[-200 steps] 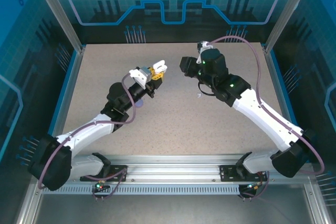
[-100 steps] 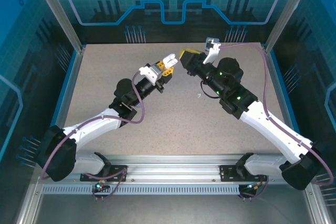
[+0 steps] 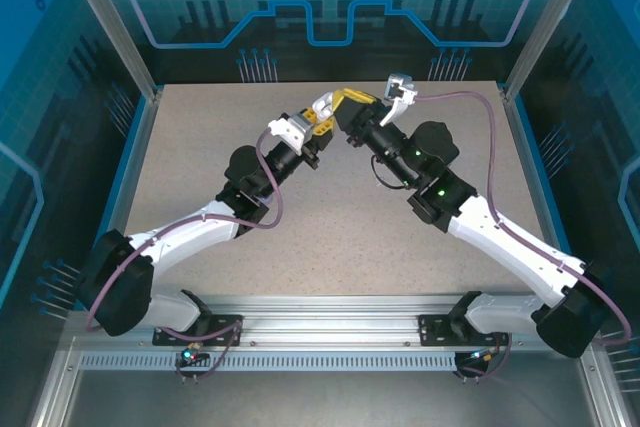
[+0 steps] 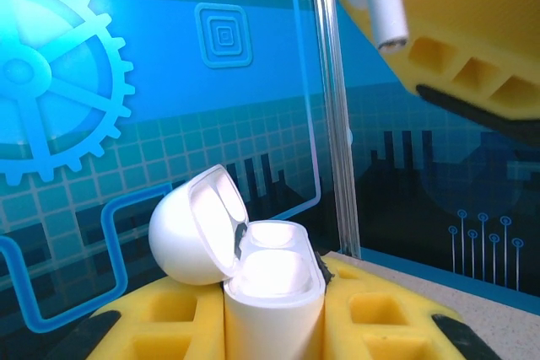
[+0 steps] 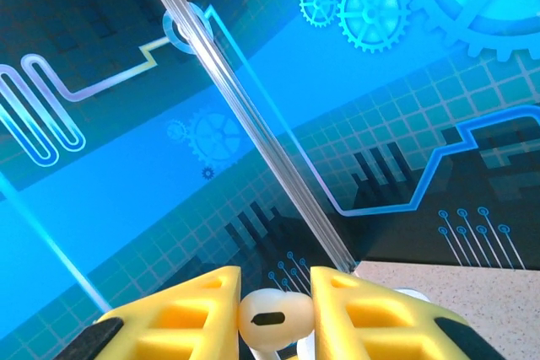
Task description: Insert the wireless bluetooth earbuds into the charging case
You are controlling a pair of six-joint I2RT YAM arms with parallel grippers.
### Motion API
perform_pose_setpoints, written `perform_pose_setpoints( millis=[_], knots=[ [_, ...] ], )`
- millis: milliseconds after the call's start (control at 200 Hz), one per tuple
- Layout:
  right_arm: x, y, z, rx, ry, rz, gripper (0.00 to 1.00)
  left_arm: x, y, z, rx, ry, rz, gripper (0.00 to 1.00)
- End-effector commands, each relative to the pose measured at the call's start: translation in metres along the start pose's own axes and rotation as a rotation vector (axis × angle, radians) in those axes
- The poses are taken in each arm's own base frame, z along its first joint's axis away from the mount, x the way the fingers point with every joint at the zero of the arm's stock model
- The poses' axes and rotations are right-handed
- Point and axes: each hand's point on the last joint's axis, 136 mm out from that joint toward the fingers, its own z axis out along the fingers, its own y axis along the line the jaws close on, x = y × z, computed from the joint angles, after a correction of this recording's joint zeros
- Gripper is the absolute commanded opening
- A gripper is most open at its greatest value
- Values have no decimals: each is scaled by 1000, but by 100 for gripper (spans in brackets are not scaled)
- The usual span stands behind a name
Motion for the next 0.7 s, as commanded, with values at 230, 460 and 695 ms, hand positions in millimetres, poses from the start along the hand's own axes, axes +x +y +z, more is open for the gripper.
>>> perform_pose_setpoints(
  millis=[230,460,695],
  knots=[
    [12,-9,15,28,-11,33,25,-30,-3,6,-4,-84,-29,0],
    [26,-17,20,45,19,54,25,-30,-3,7,-4,-82,-26,0],
    [33,-23,19,63,31,71,24,-30,-3,6,-4,-76,-23,0]
  ],
)
